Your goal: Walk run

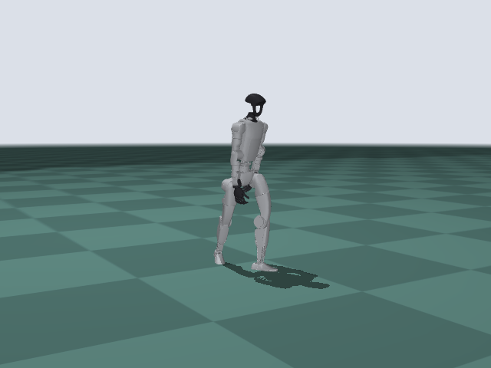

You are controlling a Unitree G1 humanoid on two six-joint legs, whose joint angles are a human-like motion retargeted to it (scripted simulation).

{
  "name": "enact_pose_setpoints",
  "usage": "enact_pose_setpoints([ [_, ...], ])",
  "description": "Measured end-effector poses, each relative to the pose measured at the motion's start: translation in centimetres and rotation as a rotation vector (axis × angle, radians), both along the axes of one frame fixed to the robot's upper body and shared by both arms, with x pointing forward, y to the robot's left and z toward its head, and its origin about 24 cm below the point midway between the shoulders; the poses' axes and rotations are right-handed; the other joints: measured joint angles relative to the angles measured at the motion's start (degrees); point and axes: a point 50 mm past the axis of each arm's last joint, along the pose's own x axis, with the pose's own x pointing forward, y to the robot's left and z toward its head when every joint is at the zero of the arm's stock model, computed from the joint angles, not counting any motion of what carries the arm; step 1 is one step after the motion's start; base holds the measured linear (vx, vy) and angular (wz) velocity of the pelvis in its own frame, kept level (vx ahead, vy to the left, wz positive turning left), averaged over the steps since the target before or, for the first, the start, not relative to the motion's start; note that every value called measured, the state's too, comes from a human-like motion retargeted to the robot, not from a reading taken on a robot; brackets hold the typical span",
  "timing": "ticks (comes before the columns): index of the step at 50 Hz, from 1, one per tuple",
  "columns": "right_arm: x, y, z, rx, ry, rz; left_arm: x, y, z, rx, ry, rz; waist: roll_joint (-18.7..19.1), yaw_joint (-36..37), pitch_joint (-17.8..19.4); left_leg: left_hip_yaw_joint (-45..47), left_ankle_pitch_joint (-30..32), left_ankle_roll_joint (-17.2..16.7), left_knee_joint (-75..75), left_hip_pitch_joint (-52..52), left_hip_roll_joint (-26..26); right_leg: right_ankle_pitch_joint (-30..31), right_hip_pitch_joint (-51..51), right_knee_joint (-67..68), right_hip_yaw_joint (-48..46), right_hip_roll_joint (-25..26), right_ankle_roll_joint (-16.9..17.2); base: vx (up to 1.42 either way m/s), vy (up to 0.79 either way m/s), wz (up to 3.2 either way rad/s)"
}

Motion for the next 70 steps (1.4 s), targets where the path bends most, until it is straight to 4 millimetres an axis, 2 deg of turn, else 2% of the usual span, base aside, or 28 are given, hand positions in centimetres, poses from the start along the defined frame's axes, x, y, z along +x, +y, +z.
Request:
enact_pose_setpoints([
  [2,-1.4,0.3,-0.4,-0.023,0.041,0.024,0.4,0.4,0.0,0.016,-0.029,0.015,-0.26,2.39,-0.46,-5.78,-1.65,1.4,2.21,0.33,0.38,4.66,0.61,3.46,0.56,-0.97,-0.2,0.97,-0.01,-1.1],
  [4,-3.0,1.0,-0.7,-0.05,0.075,0.022,0.9,0.7,-0.1,0.033,-0.065,0.058,0.67,2.4,-1.45,-9.01,-5.32,1.38,5.05,1.64,2.08,12.72,-0.49,9.56,0.5,-1.49,-2.72,0.95,0.01,-0.98],
  [6,-4.6,1.2,-1.0,-0.08,0.109,0.001,1.3,1.0,-0.1,0.041,-0.09,0.099,2.95,0.24,-2.88,-7.95,-8.22,1.94,4.69,5.61,4.75,21.55,-2.67,18.24,-1.89,-1.78,-5.19,1.01,0.07,-0.44],
  [8,-5.9,0.8,-1.2,-0.109,0.135,-0.008,2.1,1.6,-0.1,0.039,-0.12,0.121,5.4,-1.29,-3.66,-7.16,-10.62,2.74,4.26,9.22,7.21,24.57,-5.06,28.46,-5.98,-3.32,-8.1,0.92,0.09,-0.61],
  [11,-6.8,0.0,-1.2,-0.149,0.156,0.004,4.8,2.9,0.0,0.073,-0.224,0.118,7.39,-3.3,-2.8,-8.26,-13.27,3.22,2.57,14.5,7.52,17.32,-11.61,42.28,-8.61,-7.74,-10.41,0.83,0.04,-0.54],
  [15,-7.8,-0.7,-1.2,-0.177,0.18,-0.062,10.0,3.6,0.5,0.135,-0.413,0.123,4.79,-6.5,-1.78,-6.78,-13.6,4.07,-4.43,21.28,1.39,11.3,-26.42,50.01,-4.88,-13.12,-7.51,0.61,0.01,0.11],
  [18,-8.7,-0.7,-1.3,-0.15,0.213,-0.127,13.9,4.0,1.2,0.105,-0.544,0.172,3.22,-10.31,-1.73,-7.88,-14.59,3.82,-6.97,24.71,-2.3,7.03,-35.17,43.34,-3.02,-14.57,-6.89,0.59,-0.04,0.45],
  [23,-10.3,0.0,-1.4,-0.071,0.313,-0.176,19.3,4.4,3.0,0.057,-0.724,0.167,2.39,-15.58,-1.02,-11.37,-17.19,2.68,-8.51,30.9,-5.43,6.18,-41.91,17.37,0.63,-10.87,-6.58,0.65,-0.15,0.65],
  [26,-10.8,0.3,-1.3,-0.052,0.329,-0.186,21.2,4.7,3.9,0.048,-0.782,0.101,2.95,-17.51,-1.35,-12.04,-17.85,0.87,-8.86,34.49,-4.65,6.25,-44.44,9.09,3.92,-7.65,-4.47,0.78,-0.24,0.53],
  [27,-10.9,0.4,-1.3,-0.046,0.334,-0.182,21.5,4.8,4.1,0.046,-0.79,0.076,3.0,-17.76,-1.58,-11.95,-17.73,0.13,-8.79,35.59,-4.36,6.44,-44.68,8.48,3.17,-7.46,-4.45,0.69,-0.21,0.15],
  [28,-11.0,0.4,-1.3,-0.041,0.341,-0.173,21.6,4.9,4.2,0.045,-0.791,0.052,2.99,-17.8,-1.93,-11.89,-17.34,-0.64,-8.52,36.48,-4.09,6.59,-44.67,9.27,2.19,-7.37,-6.09,0.78,-0.24,0.07],
  [30,-11.1,0.5,-1.3,-0.037,0.357,-0.152,21.2,5.1,4.1,0.044,-0.775,0.009,2.5,-18.07,-3.05,-12.03,-15.58,-1.85,-7.47,37.93,-4.3,8.92,-44.2,12.56,-1.12,-8.66,-9.28,0.98,-0.33,0.09],
  [32,-11.3,0.8,-1.3,-0.034,0.369,-0.136,19.9,5.3,3.6,0.048,-0.732,-0.021,2.17,-19.05,-3.45,-12.11,-10.61,-2.36,-4.9,39.34,-4.19,10.31,-43.03,15.09,-1.34,-8.98,-12.52,0.95,-0.33,0.42],
  [34,-11.3,0.9,-1.3,-0.025,0.379,-0.138,18.1,4.8,2.8,0.054,-0.678,-0.034,1.33,-19.68,-3.69,-9.22,-1.88,-1.32,-0.25,39.6,-3.6,6.63,-42.29,19.56,3.16,-10.54,-11.67,0.84,-0.22,0.68],
  [36,-11.3,0.9,-1.3,-0.022,0.384,-0.133,15.5,3.9,1.7,0.056,-0.605,-0.02,-1.19,-19.0,-4.41,-2.22,7.43,1.49,6.65,38.9,-3.07,4.06,-38.68,19.37,3.73,-13.41,-10.38,0.87,-0.22,0.18],
  [38,-10.8,0.7,-1.3,-0.021,0.365,-0.111,13.0,3.3,0.9,0.059,-0.523,0.005,-4.7,-17.88,-4.75,4.06,11.9,4.87,15.38,37.31,-2.78,2.41,-34.78,18.08,2.68,-16.85,-9.68,0.94,-0.32,0.01],
  [40,-9.7,0.3,-1.3,-0.026,0.332,-0.084,11.0,2.9,0.4,0.068,-0.454,0.013,-7.79,-17.89,-4.53,6.04,8.02,5.88,24.1,33.98,-2.07,0.46,-31.81,17.67,2.98,-19.68,-8.76,0.81,-0.3,0.58],
  [42,-7.9,-0.2,-1.2,-0.048,0.299,-0.072,9.3,2.5,0.1,0.074,-0.403,-0.002,-9.21,-16.61,-3.81,10.0,3.66,6.24,28.9,30.55,-0.44,-0.82,-28.66,16.31,2.87,-20.34,-7.89,0.65,-0.23,0.3],
  [46,-3.8,-0.8,-0.8,-0.069,0.201,-0.069,5.8,1.7,-0.2,0.106,-0.313,0.005,-5.79,-13.35,-2.85,9.44,-1.87,1.46,31.28,19.09,3.53,-1.24,-20.47,8.88,-0.2,-13.36,-7.71,0.68,-0.23,-0.2],
  [50,-0.2,-1.6,0.0,-0.066,0.076,-0.056,2.5,0.7,-0.3,0.1,-0.193,0.054,-1.47,-9.73,-2.1,5.62,-4.95,-1.01,20.88,8.96,4.48,-1.77,-12.69,1.99,-2.05,-5.19,-7.33,0.66,-0.19,-0.3],
  [55,3.6,-2.6,1.2,-0.117,-0.065,-0.054,0.6,-0.6,-0.1,0.056,-0.091,0.12,1.48,-3.85,-0.04,-4.55,-3.69,-4.44,1.62,0.74,1.91,-3.13,-4.72,-2.3,-1.94,0.44,-5.09,0.65,-0.1,-0.46],
  [58,4.6,-2.5,1.5,-0.121,-0.104,-0.058,0.1,-1.0,-0.1,0.033,-0.05,0.129,0.83,-2.57,-0.44,-5.49,-3.93,-1.67,-1.97,-2.7,0.62,-3.12,-2.61,-2.21,-1.28,-0.19,-2.73,0.77,-0.05,-0.33],
  [61,3.8,-1.8,1.2,-0.095,-0.074,-0.035,-0.5,-0.7,0.1,0.024,-0.005,0.112,1.5,-2.37,-1.42,-4.34,-1.45,1.83,1.22,-2.3,0.91,-1.03,-0.19,-0.58,-0.12,-0.04,0.14,0.8,0.03,-0.37],
  [62,3.1,-1.7,0.9,-0.088,-0.048,-0.02,-0.7,-0.6,0.1,0.02,0.009,0.097,1.66,-2.1,-1.89,-4.12,-1.85,3.17,3.1,-2.04,1.27,0.58,0.52,0.33,0.21,-0.3,0.96,1.2,0.1,-0.62],
  [64,1.0,-1.4,0.3,-0.089,0.03,0.014,-0.6,0.0,0.2,0.015,0.022,0.058,2.05,-1.06,-2.66,-8.4,-4.44,3.58,7.05,-2.48,2.27,6.38,1.13,3.53,0.48,-1.12,1.05,1.03,0.08,-0.77],
  [65,-0.1,-1.1,-0.1,-0.097,0.074,0.025,-0.2,0.3,0.2,0.018,0.017,0.036,2.35,-1.11,-2.92,-9.65,-6.49,3.51,8.93,-2.19,2.79,10.34,0.97,5.77,0.19,-1.52,0.25,1.0,0.06,-0.45],
  [68,-3.8,-0.6,-0.8,-0.098,0.188,0.013,1.1,1.5,0.2,0.034,-0.027,-0.064,5.72,-2.27,-3.99,-7.63,-10.38,3.61,7.9,4.11,6.88,23.48,-1.57,17.65,-3.3,-1.62,-5.17,0.92,0.08,-0.22],
  [70,-5.5,-0.6,-1.0,-0.082,0.242,0.013,2.8,2.5,0.2,0.041,-0.082,-0.126,8.51,-2.55,-3.67,-8.13,-12.55,3.05,7.68,7.69,9.59,25.77,-3.95,27.75,-6.7,-2.52,-9.22,0.94,0.1,-0.48],
])
